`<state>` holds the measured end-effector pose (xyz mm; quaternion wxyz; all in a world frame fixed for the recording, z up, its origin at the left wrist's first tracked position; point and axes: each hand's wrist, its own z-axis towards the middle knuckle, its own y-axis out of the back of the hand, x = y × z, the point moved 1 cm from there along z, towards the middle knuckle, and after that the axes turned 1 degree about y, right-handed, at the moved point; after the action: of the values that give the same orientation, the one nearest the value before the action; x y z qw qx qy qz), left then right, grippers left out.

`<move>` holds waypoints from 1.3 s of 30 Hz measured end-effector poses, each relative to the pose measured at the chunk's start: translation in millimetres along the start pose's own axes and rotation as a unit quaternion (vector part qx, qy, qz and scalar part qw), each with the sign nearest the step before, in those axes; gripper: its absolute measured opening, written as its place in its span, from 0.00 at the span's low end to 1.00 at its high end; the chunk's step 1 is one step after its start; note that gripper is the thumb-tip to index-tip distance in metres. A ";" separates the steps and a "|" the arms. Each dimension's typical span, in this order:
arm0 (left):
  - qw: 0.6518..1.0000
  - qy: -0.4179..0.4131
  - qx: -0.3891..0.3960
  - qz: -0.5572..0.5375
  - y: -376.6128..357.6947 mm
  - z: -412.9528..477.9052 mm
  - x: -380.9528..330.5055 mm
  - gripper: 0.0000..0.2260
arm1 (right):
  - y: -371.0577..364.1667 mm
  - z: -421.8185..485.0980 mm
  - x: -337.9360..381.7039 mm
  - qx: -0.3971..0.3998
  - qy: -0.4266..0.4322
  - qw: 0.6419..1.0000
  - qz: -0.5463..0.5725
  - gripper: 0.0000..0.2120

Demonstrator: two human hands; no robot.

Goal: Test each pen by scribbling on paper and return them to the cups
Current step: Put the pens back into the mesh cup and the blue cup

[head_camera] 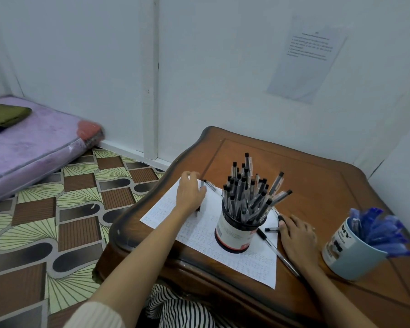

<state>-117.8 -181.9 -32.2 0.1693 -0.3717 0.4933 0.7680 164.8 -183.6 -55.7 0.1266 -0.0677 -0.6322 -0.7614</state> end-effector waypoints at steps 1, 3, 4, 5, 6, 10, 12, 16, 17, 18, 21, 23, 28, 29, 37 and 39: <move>0.998 0.038 0.019 0.054 -3.0 -1.4 0.4 0.23 | -0.1 0.0 -0.1 0.000 0.000 1.000 0.001 0.21; 0.980 0.071 0.070 0.169 -9.5 -5.8 1.3 0.32 | -0.3 0.1 0.0 0.000 0.000 1.000 0.001 0.21; 0.975 0.062 0.083 0.199 -12.9 -8.0 1.4 0.33 | -0.3 0.0 -0.2 0.001 0.000 1.000 0.001 0.21; 0.974 0.047 0.084 0.203 -16.0 -8.9 1.7 0.32 | -0.4 -0.1 -0.1 0.002 0.000 1.000 0.001 0.21; 0.977 0.035 0.080 0.193 -17.7 -9.3 0.7 0.30 | -0.2 -0.5 -0.2 0.002 -0.001 1.000 0.003 0.21; 0.991 0.008 0.050 0.122 -12.7 -12.8 -3.3 0.24 | 0.6 -0.8 0.5 0.003 0.000 1.000 0.010 0.21; 0.994 0.008 0.046 0.099 -8.5 -13.4 -1.2 0.24 | 2.0 -1.0 -0.1 -0.009 -0.003 0.999 0.038 0.20; 0.986 0.016 0.023 0.165 -1.6 -11.4 7.2 0.22 | 5.1 -2.5 -0.7 -0.039 0.006 0.995 0.096 0.19; 0.980 0.022 0.022 0.195 -0.3 -10.0 10.7 0.21 | 4.5 -2.6 -0.2 -0.031 0.015 0.995 0.089 0.19; 0.976 0.027 0.025 0.216 0.9 -9.2 14.4 0.21 | 3.6 -2.6 0.5 -0.020 0.024 0.997 0.076 0.19; 0.971 0.008 0.029 0.235 1.5 -9.2 20.7 0.18 | 2.3 -3.1 2.4 -0.005 0.042 0.998 0.047 0.20; 0.975 -0.016 0.034 0.219 -0.2 -11.5 20.5 0.19 | 2.3 -3.0 1.9 -0.005 0.042 0.998 0.046 0.21; 0.985 -0.054 0.068 0.149 2.4 -12.5 22.0 0.21 | 0.5 -2.3 0.8 -0.005 0.036 0.998 0.045 0.21; 0.986 -0.058 0.079 0.133 4.0 -12.3 21.9 0.20 | 0.5 -2.2 0.0 -0.003 0.030 0.999 0.035 0.21; 0.957 -0.076 0.107 0.258 9.0 -18.1 25.3 0.21 | 20.4 -13.7 4.1 0.132 0.084 0.984 0.088 0.55; 0.952 -0.074 0.112 0.276 8.1 -20.6 26.3 0.21 | 25.3 -17.1 6.6 0.200 0.108 0.972 0.059 0.51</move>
<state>-132.1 -206.6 -51.3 0.0276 -0.1420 0.6454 0.7500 166.5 -205.4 -33.3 0.2494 0.0046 -0.7493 -0.6135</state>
